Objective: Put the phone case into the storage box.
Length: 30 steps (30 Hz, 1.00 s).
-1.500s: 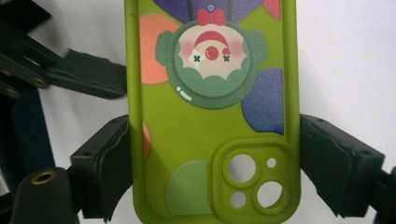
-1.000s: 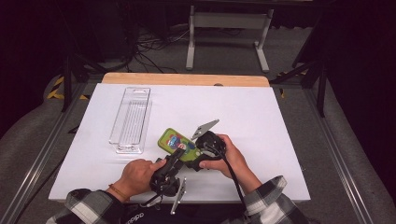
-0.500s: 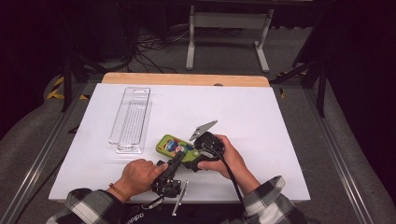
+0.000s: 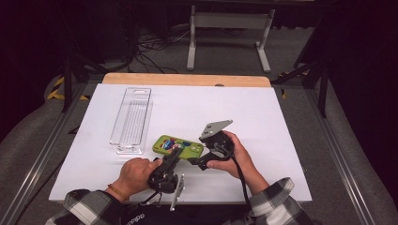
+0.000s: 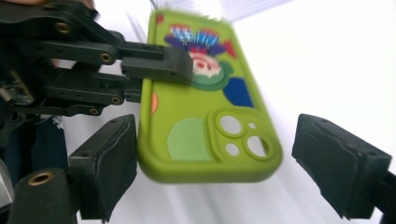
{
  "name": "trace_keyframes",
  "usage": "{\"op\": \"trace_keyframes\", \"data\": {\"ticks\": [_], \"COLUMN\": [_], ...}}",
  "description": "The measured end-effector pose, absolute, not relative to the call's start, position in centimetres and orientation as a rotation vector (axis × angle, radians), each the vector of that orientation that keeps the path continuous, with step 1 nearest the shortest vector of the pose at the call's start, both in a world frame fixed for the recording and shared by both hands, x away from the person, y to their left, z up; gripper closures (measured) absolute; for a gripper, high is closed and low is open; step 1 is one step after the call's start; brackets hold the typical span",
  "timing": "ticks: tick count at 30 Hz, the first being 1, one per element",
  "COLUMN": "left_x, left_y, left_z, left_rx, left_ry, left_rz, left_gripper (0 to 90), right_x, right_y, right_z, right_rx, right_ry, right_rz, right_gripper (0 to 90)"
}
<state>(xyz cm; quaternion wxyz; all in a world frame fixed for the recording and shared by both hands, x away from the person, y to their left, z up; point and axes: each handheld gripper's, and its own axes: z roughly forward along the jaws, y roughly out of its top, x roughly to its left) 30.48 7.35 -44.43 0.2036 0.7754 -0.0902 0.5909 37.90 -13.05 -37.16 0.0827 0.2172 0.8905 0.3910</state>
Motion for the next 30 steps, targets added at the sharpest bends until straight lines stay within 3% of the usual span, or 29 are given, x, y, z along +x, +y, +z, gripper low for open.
{"op": "trace_keyframes", "data": {"ticks": [14, 30], "left_x": [31.2, 32.0], "left_y": [8.6, 9.9], "left_z": [-42.6, -40.9], "left_rx": [2.145, 2.097], "left_ry": [-0.063, 0.087], "left_rz": [1.454, 1.234], "left_gripper": [77.8, 77.8], "right_x": [36.0, 35.1], "right_y": [-15.3, -16.1], "right_z": [-35.2, -35.9], "right_rx": [0.538, 0.507], "right_ry": [2.442, 2.285], "right_rz": [1.260, 1.285], "right_gripper": [17.6, 19.2]}}
